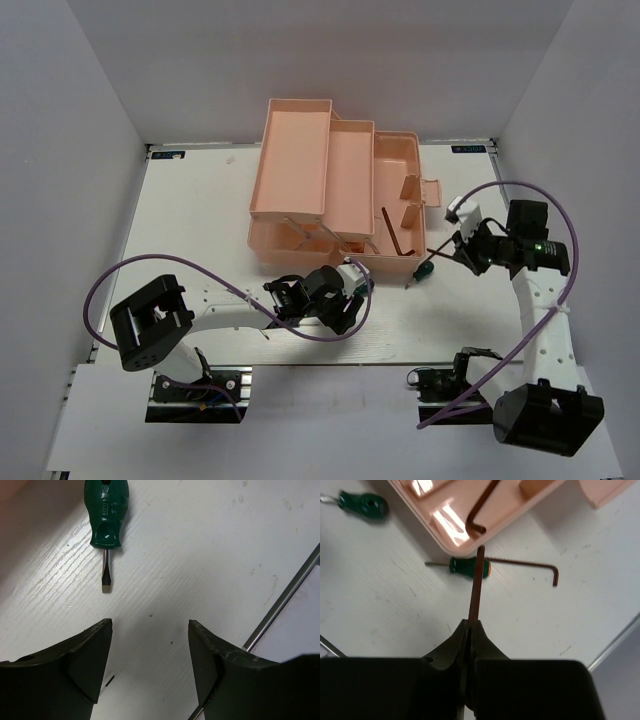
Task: Sort the tools into containers
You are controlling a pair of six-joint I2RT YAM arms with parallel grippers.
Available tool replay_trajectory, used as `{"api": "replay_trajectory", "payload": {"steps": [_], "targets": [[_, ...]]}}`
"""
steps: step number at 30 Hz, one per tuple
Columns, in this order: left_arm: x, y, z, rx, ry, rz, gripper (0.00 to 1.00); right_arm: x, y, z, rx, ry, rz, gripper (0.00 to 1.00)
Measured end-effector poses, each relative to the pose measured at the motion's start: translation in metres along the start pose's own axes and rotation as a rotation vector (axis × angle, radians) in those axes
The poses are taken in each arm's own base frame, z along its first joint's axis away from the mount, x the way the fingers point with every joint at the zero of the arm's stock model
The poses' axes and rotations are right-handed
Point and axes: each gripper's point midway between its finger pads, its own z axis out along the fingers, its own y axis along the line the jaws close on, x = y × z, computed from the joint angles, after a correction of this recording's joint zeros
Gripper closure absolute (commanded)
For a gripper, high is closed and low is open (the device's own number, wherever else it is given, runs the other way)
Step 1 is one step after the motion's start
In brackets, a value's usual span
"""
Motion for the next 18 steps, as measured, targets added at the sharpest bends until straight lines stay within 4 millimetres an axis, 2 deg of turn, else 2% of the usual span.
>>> {"api": "replay_trajectory", "payload": {"steps": [3,6,12,13,14,15,18], "targets": [[0.0,0.0,0.0,0.0,0.0,0.0,0.27,-0.028,-0.003,0.001,-0.053,-0.07,0.03,1.0],[0.0,0.0,0.0,0.001,0.0,-0.001,0.27,-0.039,-0.01,0.01,-0.085,-0.087,0.058,1.0],[0.0,0.0,0.0,0.003,0.001,-0.001,0.27,-0.023,-0.019,0.018,-0.052,-0.018,0.076,1.0],[0.0,-0.001,0.0,0.003,0.001,-0.001,0.27,-0.02,-0.018,0.019,-0.05,-0.008,0.079,0.94],[0.0,-0.001,0.0,0.003,0.001,-0.001,0.27,-0.016,-0.018,0.021,-0.048,0.004,0.085,0.81],[0.0,-0.001,0.0,0.004,0.001,-0.001,0.27,-0.011,-0.017,0.023,-0.046,0.018,0.094,0.73],[0.001,-0.002,0.0,0.009,0.002,0.001,0.27,0.009,-0.018,0.036,-0.038,0.069,0.115,0.69]]}}
